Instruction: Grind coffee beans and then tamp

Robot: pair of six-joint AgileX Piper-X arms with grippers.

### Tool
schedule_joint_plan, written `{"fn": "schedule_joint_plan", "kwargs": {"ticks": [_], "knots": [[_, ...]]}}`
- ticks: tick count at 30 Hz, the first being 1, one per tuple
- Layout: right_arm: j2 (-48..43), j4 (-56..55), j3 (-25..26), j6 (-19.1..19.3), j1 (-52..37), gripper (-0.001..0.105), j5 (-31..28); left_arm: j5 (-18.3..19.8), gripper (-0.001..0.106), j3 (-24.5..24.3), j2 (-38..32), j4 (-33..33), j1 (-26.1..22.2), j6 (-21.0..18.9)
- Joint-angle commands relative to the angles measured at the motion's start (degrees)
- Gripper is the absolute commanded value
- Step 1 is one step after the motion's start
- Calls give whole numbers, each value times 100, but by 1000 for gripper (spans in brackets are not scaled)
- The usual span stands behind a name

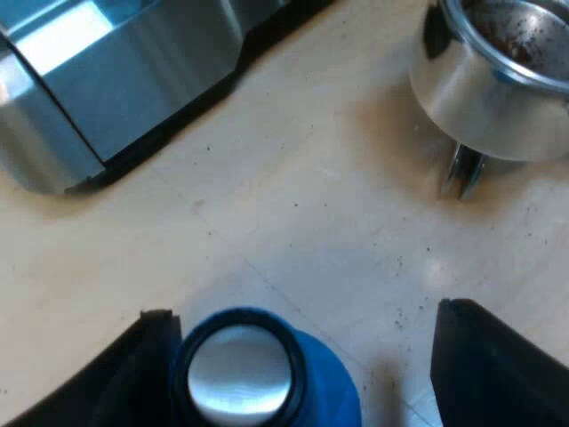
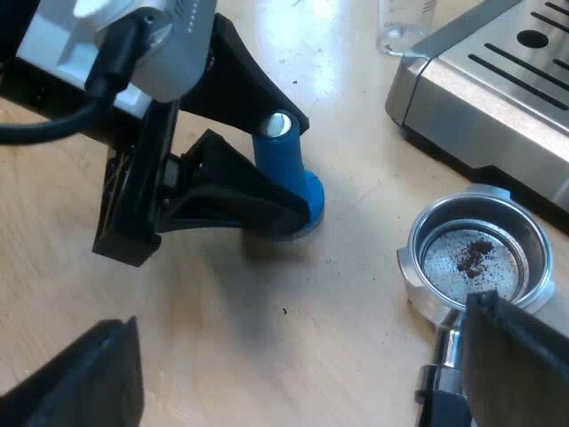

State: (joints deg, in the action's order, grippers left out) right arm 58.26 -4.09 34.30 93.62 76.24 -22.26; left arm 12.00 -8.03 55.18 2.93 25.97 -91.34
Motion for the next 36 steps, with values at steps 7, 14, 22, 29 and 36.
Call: {"fn": "schedule_joint_plan", "kwargs": {"ticks": [7,14,22,29,36], "knots": [[-5,49,11,0,-26,82,-26,-24,19,-11,-18,127,1,32],[-5,49,11,0,-26,82,-26,-6,0,-107,-62,115,1,32],[-32,49,11,0,-26,82,-26,55,0,-337,-812,-368,1,32],[-327,-247,11,-392,-26,82,-109,65,0,-627,-1710,-1186,1,32],[-745,-945,11,-349,-164,82,-213,65,0,-979,-2162,-1924,1,32]]}}
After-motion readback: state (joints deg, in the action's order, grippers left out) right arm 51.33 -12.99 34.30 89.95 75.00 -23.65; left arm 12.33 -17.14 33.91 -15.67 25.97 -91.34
